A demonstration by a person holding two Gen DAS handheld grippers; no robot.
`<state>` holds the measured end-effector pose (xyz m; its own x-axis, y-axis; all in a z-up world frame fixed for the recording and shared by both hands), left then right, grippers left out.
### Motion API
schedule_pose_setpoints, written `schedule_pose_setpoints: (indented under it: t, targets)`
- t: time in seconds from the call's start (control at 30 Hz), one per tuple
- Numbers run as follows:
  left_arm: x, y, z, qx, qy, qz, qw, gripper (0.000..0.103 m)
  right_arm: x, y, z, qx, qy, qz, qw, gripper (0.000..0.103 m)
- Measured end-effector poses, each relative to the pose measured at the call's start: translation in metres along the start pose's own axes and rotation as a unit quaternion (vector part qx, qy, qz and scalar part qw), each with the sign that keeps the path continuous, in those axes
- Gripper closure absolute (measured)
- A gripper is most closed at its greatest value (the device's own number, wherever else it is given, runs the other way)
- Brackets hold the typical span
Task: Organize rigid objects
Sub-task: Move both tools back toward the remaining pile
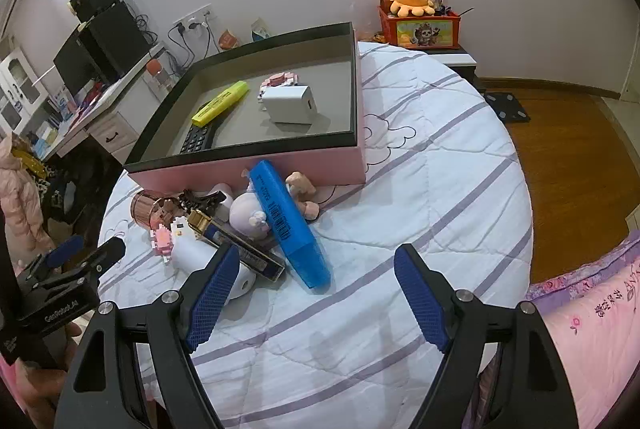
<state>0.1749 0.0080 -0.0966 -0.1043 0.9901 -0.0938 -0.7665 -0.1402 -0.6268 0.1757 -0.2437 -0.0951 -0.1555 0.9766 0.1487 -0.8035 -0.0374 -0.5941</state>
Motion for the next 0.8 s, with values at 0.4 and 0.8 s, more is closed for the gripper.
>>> schedule_pose_setpoints:
  t: [0.4,0.8]
  targets:
    - [-0.001,-0.005,-0.015,0.007,-0.005,-0.003,1.0000,0.000,0.001,0.001,-0.008,0.011,0.007,0.005,1.000,0.022]
    - [-0.005,-0.018,-0.043,0.020,-0.009,-0.007,0.9997,0.000,0.004,-0.005,-0.027,0.025,0.012,0.028,0.999,0.022]
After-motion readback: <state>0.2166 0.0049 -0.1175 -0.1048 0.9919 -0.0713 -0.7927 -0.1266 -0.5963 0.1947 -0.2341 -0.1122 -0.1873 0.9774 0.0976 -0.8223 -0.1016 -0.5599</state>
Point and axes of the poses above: each gripper's, at about its wrist camera, not at the fingertips, and z roughly against the way its jaws point, x to its left, y to its underside, the point moved 6 cm from there along -z, roughly the way its jaws point, and after that the axes turned 8 degrees about z, right-handed, at the moved point
